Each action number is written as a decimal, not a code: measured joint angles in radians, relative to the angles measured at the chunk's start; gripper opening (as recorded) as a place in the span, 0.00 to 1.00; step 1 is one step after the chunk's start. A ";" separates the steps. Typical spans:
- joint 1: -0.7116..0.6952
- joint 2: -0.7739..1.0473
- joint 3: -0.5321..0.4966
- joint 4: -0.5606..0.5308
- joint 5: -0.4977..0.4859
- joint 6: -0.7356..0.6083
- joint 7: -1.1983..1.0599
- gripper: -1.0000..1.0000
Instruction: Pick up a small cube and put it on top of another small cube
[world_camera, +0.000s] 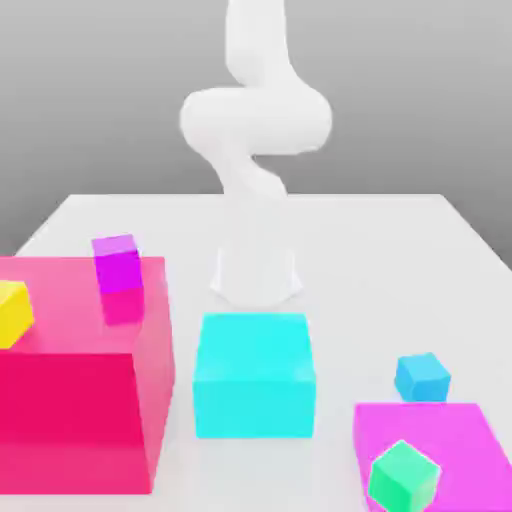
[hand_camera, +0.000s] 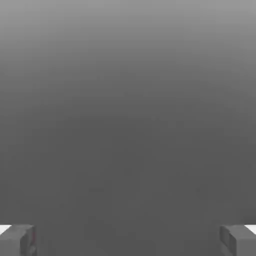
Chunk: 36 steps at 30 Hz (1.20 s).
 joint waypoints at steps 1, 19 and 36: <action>0.007 0.041 0.024 -0.022 0.003 0.025 0.020 0.50; 0.174 0.702 0.387 -0.386 -0.061 0.426 0.423 0.50; 0.396 0.984 0.149 -0.376 -0.327 0.631 0.657 0.00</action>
